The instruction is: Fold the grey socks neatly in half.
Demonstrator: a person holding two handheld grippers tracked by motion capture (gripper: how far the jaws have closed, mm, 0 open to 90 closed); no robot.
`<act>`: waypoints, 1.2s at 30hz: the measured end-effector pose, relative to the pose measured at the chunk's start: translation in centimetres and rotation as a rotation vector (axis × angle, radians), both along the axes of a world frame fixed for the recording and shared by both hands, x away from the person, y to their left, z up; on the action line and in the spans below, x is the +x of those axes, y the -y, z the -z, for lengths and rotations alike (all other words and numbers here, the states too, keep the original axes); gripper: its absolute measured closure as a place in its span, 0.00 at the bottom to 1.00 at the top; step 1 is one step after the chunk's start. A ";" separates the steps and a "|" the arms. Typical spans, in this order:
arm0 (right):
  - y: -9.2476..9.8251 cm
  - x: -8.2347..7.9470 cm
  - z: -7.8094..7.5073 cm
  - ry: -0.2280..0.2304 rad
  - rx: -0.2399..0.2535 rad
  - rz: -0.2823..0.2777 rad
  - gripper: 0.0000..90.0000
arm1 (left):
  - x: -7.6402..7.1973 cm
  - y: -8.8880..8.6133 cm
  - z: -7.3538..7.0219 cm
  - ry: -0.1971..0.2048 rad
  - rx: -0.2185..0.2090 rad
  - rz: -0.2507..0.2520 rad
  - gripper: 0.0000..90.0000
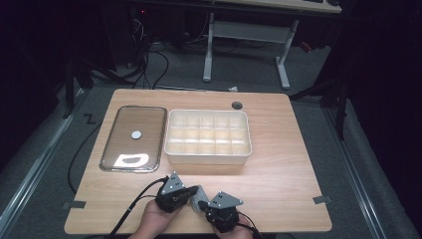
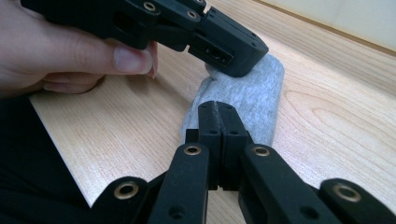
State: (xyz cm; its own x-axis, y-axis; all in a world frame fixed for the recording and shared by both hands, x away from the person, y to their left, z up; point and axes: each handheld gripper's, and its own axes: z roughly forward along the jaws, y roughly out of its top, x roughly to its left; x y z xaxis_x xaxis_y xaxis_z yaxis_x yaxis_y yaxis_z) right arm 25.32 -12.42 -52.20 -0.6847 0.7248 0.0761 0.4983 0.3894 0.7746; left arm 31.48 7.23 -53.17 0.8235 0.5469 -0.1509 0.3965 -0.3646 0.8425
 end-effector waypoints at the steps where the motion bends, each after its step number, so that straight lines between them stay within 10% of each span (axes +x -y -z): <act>1: 0.1 0.1 -0.2 -0.002 0.002 -0.008 0.95 | 0.0 0.0 0.0 0.000 0.000 0.000 1.00; 8: 1.0 0.9 -2.8 0.011 0.026 0.020 0.77 | -0.1 0.0 0.0 0.012 0.007 -0.002 1.00; 36: 0.7 4.6 -0.5 -0.243 0.032 0.047 0.46 | -0.3 -0.2 -0.2 0.028 0.009 -0.012 0.99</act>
State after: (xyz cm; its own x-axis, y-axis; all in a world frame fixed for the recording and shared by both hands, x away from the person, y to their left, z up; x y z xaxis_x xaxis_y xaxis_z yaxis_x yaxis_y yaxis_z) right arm 29.87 -13.09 -51.70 -0.6093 0.7497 0.2583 0.6885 0.3385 0.6414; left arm 31.14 7.39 -53.01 0.8208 0.5577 -0.1231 0.3774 -0.3677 0.8499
